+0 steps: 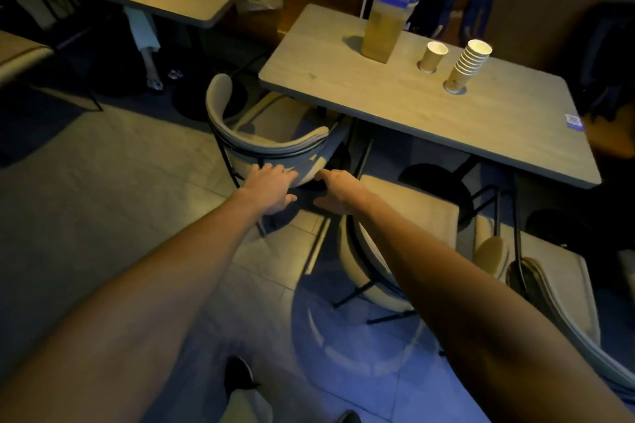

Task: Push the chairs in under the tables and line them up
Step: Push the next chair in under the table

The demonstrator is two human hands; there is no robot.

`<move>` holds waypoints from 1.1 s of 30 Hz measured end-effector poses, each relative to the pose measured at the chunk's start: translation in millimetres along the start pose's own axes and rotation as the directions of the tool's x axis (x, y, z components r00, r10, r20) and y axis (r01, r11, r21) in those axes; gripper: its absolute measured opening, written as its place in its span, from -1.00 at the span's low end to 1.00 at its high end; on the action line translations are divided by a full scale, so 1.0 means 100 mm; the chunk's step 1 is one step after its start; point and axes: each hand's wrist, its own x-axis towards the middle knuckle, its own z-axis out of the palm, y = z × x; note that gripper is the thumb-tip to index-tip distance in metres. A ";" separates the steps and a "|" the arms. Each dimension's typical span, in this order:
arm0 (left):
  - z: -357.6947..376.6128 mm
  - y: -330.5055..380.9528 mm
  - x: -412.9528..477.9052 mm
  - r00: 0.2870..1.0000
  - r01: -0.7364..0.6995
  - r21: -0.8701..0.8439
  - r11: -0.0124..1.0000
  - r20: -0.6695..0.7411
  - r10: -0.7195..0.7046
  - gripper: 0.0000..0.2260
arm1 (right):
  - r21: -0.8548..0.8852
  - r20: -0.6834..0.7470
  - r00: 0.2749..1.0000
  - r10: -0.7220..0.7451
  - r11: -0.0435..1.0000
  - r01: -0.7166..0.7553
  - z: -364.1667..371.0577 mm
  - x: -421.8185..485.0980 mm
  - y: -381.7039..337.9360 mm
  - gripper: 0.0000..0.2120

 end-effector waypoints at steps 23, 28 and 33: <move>0.42 -2.27 2.18 0.988 -0.066 0.167 0.984 0.146 0.042 -0.47 | -0.050 0.118 0.993 0.029 0.998 -0.023 0.43 3.17 -0.65 -0.41; 0.73 -2.57 2.52 0.977 -0.115 0.205 0.972 0.199 0.074 -0.47 | -0.089 0.196 0.978 0.069 0.995 -0.052 0.75 3.60 -0.72 -0.47; 1.01 -2.81 2.84 0.963 -0.227 0.291 0.930 0.212 0.168 -0.48 | -0.173 0.193 0.969 0.152 0.978 -0.119 1.01 3.84 -0.78 -0.54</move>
